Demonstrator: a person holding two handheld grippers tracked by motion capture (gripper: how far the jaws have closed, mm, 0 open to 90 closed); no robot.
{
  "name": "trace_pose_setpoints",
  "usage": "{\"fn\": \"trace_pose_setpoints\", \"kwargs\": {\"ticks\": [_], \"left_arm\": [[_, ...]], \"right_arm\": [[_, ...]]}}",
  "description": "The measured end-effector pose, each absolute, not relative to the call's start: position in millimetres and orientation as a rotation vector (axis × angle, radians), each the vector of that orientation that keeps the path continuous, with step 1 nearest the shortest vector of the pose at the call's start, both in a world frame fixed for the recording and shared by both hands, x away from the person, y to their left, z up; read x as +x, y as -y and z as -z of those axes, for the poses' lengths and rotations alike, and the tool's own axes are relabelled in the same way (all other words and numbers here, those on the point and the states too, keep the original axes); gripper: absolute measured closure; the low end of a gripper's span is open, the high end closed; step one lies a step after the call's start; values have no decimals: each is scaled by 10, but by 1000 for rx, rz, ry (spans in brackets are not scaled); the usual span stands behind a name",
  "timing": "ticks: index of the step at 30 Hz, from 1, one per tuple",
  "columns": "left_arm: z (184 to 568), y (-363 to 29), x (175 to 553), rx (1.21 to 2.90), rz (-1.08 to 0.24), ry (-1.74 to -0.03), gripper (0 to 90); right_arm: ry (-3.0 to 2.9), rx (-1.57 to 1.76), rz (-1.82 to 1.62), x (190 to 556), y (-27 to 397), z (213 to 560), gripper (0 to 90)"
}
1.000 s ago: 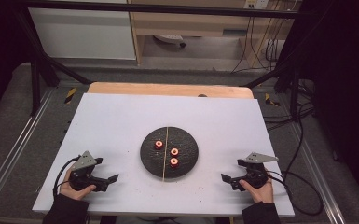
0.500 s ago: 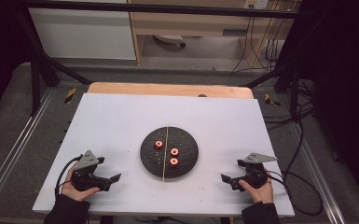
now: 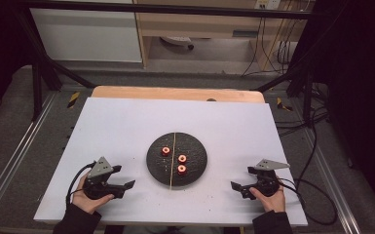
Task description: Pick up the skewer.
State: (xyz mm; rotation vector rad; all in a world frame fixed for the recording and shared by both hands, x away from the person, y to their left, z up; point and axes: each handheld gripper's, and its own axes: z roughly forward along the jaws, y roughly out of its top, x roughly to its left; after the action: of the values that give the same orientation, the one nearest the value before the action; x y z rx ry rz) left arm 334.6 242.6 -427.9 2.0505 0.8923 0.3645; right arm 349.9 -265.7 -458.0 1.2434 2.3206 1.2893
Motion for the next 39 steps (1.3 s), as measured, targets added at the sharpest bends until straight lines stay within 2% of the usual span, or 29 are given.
{"fn": "trace_pose_setpoints", "kwargs": {"ticks": [11, 12, 17, 20, 31, 39], "left_arm": [[4142, -2119, 3398, 2062, -318, -888, 559], [4130, -2086, 3402, 2062, -311, -885, 619], [4102, -1924, 3433, 2075, -295, -863, 692], [4110, -1828, 3457, 2089, -289, -852, 773], [4105, -1457, 3500, 2134, -263, -789, 890], [4207, -1202, 3493, 2162, -222, -747, 897]], "right_arm": [[-2325, 1241, -1287, 3495, 2661, 4577, 6], [-2326, 1239, -1288, 3496, 2660, 4579, 6], [-2327, 1240, -1289, 3495, 2662, 4576, 6], [-2326, 1243, -1285, 3494, 2661, 4576, 7], [-2322, 1246, -1294, 3495, 2661, 4575, 7], [-2318, 1244, -1297, 3495, 2661, 4577, 7]]}}
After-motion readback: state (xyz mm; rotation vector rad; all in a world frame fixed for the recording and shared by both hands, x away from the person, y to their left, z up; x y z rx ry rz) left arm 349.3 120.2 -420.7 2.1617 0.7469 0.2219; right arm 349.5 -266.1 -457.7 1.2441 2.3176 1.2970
